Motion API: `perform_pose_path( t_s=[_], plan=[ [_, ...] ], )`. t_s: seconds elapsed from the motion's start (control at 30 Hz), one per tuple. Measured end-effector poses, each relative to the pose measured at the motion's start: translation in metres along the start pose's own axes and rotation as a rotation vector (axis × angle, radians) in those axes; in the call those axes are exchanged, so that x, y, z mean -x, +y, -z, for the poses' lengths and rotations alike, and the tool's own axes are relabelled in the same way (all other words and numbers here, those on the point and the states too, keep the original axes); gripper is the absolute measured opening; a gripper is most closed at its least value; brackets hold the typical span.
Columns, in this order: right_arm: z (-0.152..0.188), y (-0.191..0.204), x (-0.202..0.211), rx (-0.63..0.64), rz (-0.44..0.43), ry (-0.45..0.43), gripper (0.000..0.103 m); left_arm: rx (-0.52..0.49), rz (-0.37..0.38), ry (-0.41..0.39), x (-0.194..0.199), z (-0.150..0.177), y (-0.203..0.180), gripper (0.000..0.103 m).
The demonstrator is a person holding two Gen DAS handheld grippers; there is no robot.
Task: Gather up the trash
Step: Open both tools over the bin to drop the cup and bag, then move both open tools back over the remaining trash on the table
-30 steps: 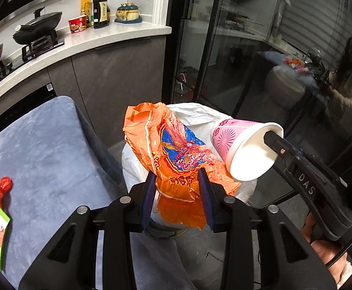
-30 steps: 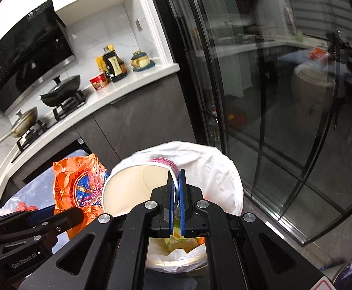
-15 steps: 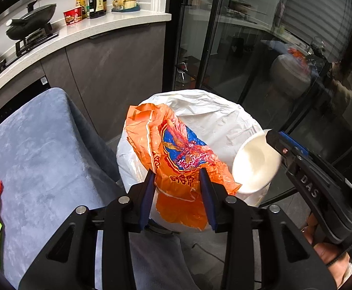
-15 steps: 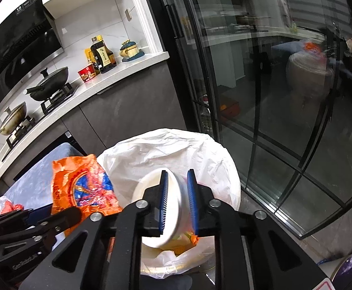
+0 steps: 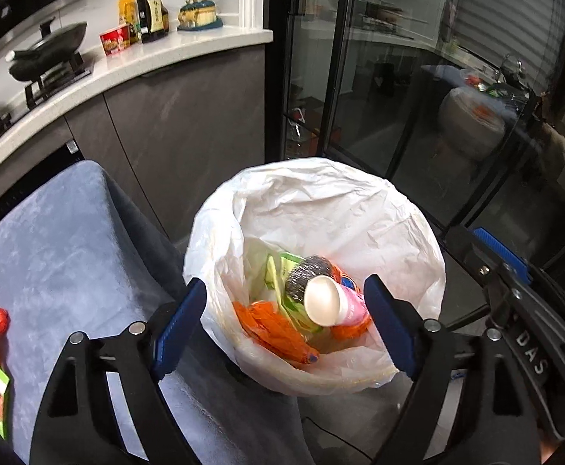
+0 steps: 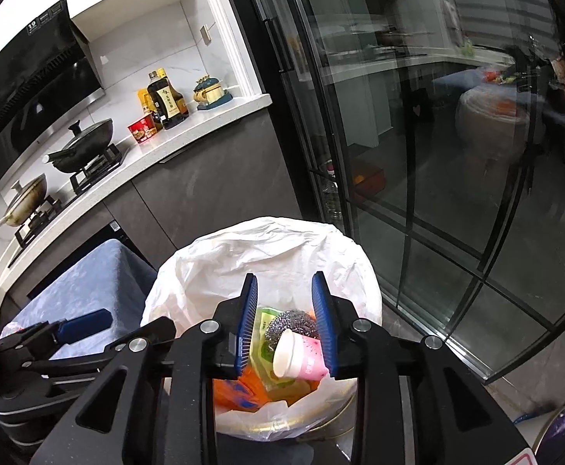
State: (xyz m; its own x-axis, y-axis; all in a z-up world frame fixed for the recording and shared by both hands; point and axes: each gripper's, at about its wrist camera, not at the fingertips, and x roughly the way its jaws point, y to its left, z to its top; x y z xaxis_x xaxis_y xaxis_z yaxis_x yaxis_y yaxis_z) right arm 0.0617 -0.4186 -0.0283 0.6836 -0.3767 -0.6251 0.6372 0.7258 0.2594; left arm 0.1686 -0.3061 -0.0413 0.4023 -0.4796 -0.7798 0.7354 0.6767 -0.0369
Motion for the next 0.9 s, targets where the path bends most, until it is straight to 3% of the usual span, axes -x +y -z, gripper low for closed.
perform_pose_path(
  t_s=[0.47,0.9],
  plan=[
    [-0.003,0.021,0.023,0.006,-0.047,-0.024,0.038,0.086,-0.063,-0.060,0.034,0.000,0.029,0.090],
    [0.011,0.093,0.052,0.109,-0.179,0.000,0.044,0.223,-0.159,-0.099,0.081,0.028,0.097,0.092]
  ],
)
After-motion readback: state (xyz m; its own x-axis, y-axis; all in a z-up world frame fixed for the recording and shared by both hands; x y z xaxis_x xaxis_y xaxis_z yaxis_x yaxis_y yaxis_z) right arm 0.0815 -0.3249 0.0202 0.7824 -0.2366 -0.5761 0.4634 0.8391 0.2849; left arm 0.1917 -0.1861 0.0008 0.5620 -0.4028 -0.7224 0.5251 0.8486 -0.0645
